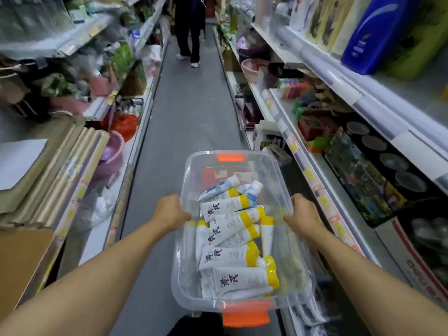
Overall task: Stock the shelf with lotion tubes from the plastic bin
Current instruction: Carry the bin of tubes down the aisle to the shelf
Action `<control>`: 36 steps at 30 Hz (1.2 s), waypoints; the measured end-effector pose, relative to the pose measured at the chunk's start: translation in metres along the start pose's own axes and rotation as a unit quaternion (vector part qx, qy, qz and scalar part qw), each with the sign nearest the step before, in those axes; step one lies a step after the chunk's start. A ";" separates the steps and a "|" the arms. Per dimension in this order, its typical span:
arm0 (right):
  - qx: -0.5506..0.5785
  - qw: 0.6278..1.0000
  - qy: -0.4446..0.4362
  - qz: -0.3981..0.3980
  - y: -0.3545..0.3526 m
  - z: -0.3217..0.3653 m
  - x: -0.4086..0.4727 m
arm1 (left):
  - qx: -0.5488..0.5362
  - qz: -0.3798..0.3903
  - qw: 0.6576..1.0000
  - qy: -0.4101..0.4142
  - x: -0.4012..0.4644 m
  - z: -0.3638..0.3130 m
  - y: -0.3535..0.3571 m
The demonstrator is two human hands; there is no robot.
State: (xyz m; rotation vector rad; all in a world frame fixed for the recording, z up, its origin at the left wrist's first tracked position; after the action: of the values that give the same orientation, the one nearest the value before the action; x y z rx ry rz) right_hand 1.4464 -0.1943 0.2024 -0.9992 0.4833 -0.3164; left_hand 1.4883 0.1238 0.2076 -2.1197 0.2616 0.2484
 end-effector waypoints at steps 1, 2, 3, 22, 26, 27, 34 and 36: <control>0.002 1.000 0.006 -0.002 0.003 0.005 0.015 | -0.003 0.008 1.000 0.001 0.020 -0.001 0.000; 0.004 1.000 0.013 -0.002 0.006 0.010 0.030 | -0.007 0.016 1.000 0.003 0.040 -0.003 -0.001; 0.004 1.000 0.021 0.000 0.009 0.016 0.045 | -0.011 0.024 1.000 0.002 0.059 -0.005 -0.001; -0.020 0.995 0.078 0.062 0.063 0.052 0.278 | 0.062 0.062 0.996 -0.033 0.300 -0.034 0.037; -0.023 0.992 0.085 0.086 0.083 0.046 0.314 | 0.082 0.055 0.994 -0.054 0.329 -0.035 0.057; -0.025 0.992 0.083 0.089 0.088 0.044 0.322 | 0.083 0.054 0.993 -0.060 0.335 -0.034 0.063; -0.034 0.990 0.084 0.105 0.120 0.036 0.364 | 0.065 0.059 0.993 -0.085 0.375 -0.021 0.096; -0.036 0.990 0.087 0.107 0.128 0.035 0.371 | 0.060 0.057 0.993 -0.087 0.384 -0.017 0.103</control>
State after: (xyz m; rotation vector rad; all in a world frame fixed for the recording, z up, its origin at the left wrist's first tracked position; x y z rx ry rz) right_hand 1.7848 -0.2773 0.0182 -0.9842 0.7580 -0.1950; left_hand 1.8273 0.0218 0.0272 -1.9541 0.2889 0.4704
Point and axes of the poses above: each hand's wrist, its own x-axis towards the middle knuckle, its own y-axis out of the palm, z = x × y, the point moved 5 cm from there along x, towards the middle knuckle, and after that the axes turned 9 degrees about y, right-handed, at the moved point
